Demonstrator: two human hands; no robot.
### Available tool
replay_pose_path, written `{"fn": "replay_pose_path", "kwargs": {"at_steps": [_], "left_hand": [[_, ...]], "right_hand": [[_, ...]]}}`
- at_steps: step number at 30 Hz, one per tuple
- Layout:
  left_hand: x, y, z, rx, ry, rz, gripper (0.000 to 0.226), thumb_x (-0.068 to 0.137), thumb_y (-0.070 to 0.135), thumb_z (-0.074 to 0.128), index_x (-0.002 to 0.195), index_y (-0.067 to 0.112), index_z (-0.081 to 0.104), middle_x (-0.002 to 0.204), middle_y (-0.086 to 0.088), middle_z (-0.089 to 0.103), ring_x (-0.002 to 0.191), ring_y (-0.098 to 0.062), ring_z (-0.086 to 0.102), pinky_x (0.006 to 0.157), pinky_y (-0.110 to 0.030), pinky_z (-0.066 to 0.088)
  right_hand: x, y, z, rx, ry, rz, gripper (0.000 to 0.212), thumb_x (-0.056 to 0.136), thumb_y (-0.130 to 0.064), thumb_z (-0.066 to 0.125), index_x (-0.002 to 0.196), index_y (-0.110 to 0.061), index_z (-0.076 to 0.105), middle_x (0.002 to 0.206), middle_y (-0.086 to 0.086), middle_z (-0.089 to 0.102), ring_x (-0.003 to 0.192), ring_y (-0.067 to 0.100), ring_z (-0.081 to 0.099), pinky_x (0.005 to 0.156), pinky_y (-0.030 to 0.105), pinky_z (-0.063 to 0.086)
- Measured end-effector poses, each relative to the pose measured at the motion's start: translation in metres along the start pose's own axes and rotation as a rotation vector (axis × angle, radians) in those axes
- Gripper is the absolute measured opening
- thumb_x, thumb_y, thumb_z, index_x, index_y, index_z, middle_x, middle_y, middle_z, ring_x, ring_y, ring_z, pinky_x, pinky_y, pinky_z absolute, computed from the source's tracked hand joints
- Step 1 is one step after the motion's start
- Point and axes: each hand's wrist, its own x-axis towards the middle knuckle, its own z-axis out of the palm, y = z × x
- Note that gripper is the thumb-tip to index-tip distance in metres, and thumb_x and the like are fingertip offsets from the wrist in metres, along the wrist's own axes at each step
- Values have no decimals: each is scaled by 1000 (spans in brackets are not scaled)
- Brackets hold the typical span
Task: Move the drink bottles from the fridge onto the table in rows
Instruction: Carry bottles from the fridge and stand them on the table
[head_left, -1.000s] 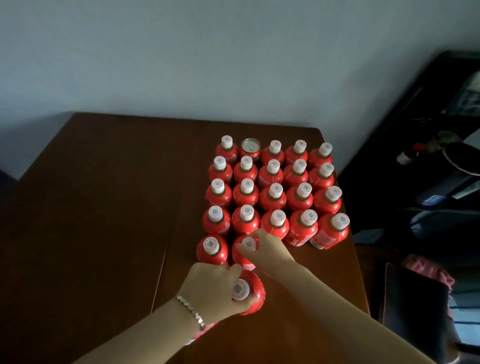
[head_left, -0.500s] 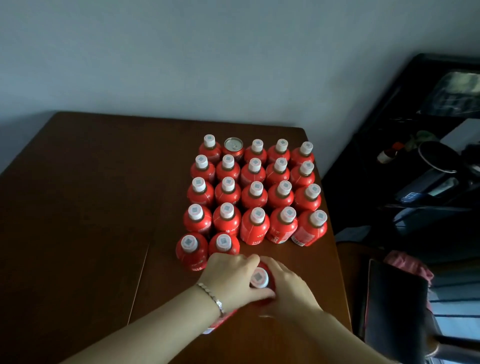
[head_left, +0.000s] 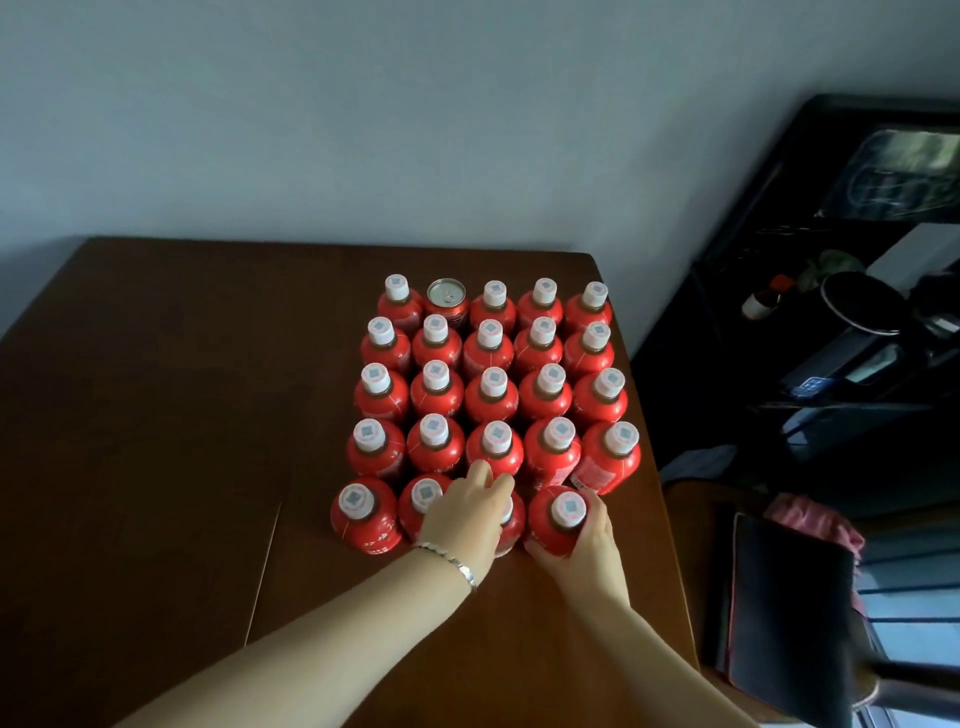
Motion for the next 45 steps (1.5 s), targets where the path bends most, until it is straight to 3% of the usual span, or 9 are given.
{"fn": "replay_pose_path", "kwargs": {"at_steps": [5, 9, 12, 15, 18, 22, 35, 40, 45], "left_hand": [[-41, -48, -13, -206, 569, -43, 60, 63, 18, 82, 116, 8, 56, 120, -15, 54, 111, -32, 50, 90, -41, 46], [-52, -91, -1, -623, 332, -551, 108, 59, 27, 85, 142, 5, 21, 148, -18, 21, 136, -32, 23, 107, -47, 27], [-49, -105, 12, -883, 68, -577, 121, 54, 22, 89, 144, 15, 9, 148, -8, 23, 134, -23, 30, 108, -40, 29], [-43, -104, 25, -849, 117, -523, 107, 47, 17, 91, 133, 19, 28, 135, -8, 40, 122, -23, 46, 102, -39, 39], [-38, -95, 35, -906, 234, -571, 110, 42, 24, 92, 132, 11, 31, 133, -15, 43, 118, -27, 49, 99, -48, 44], [-37, -88, 42, -949, 283, -640, 122, 44, 25, 92, 141, 12, 19, 141, -14, 29, 124, -29, 43, 102, -49, 40], [-33, -89, 45, -995, 255, -754, 113, 55, 5, 84, 143, 14, 15, 141, -16, 30, 124, -32, 43, 102, -50, 39], [-40, -92, 25, -759, -103, -841, 108, 73, 17, 73, 144, 10, -8, 143, -17, 31, 127, -32, 40, 105, -44, 35], [-60, -78, -6, -168, -513, -496, 28, 85, 40, 49, 89, 14, 57, 80, 0, 55, 88, -20, 61, 68, -27, 44]], "right_hand": [[-5, 4, 15, 181, -18, 272, 93, 71, -26, 81, 142, -12, 22, 136, 16, 46, 118, 32, 52, 90, 37, 43], [4, -10, 16, 286, 6, 325, 82, 73, -16, 79, 136, -6, 27, 129, 16, 52, 114, 33, 55, 85, 35, 43], [1, -12, 19, 271, -18, 429, 79, 70, -12, 79, 132, -3, 30, 117, 16, 57, 104, 31, 60, 81, 37, 50], [-3, -14, 23, 500, -200, 639, 47, 72, 8, 64, 115, 8, 47, 91, 20, 57, 76, 29, 61, 61, 34, 52], [-2, -31, 32, 1064, -323, 769, 37, 78, 24, 44, 111, 7, 51, 105, 30, 55, 99, 39, 60, 64, 42, 59], [0, -47, 39, 1218, -274, 766, 46, 79, 27, 35, 119, 7, 44, 125, 33, 48, 116, 46, 52, 65, 44, 57], [6, -52, 41, 1004, -268, 732, 48, 78, 23, 34, 124, 13, 39, 128, 37, 45, 100, 45, 57, 59, 44, 59], [5, -57, 40, 967, -242, 754, 34, 78, 20, 29, 108, 8, 42, 112, 33, 49, 98, 46, 59, 55, 48, 58], [-22, -57, 34, 596, -208, 703, 12, 85, 8, 40, 85, 1, 49, 63, 15, 52, 45, 23, 56, 57, 36, 53]]}}
